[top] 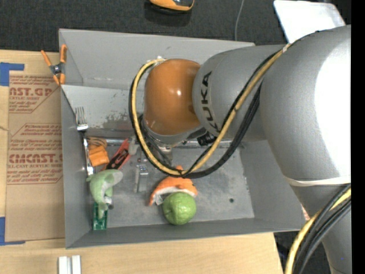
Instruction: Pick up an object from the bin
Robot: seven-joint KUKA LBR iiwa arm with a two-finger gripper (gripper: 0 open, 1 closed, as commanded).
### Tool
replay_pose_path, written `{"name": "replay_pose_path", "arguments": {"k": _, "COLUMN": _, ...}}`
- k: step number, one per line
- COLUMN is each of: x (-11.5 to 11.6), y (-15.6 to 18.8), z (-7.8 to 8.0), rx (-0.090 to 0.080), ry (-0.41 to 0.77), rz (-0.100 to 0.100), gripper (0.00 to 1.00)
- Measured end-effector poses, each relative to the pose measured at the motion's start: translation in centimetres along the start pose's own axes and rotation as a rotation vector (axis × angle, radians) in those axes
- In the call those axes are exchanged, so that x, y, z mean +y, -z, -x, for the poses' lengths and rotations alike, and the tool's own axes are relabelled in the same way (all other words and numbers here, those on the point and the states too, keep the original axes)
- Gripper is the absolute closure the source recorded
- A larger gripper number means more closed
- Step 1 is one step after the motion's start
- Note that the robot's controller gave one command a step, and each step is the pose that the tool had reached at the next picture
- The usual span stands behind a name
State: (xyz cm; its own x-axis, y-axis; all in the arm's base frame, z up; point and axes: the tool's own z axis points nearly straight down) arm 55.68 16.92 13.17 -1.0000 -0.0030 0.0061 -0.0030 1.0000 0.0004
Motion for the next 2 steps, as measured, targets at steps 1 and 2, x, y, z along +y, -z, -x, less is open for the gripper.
{"name": "replay_pose_path", "arguments": {"k": 1, "x": -0.1, "y": 0.5, "z": 0.2, "rx": -0.007, "ry": -0.002, "rz": 0.001, "gripper": 0.0}}
{"name": "replay_pose_path", "arguments": {"k": 2, "x": -0.9, "y": -1.0, "z": 1.0, "rx": -0.008, "ry": -0.101, "rz": 0.004, "gripper": 0.0}}
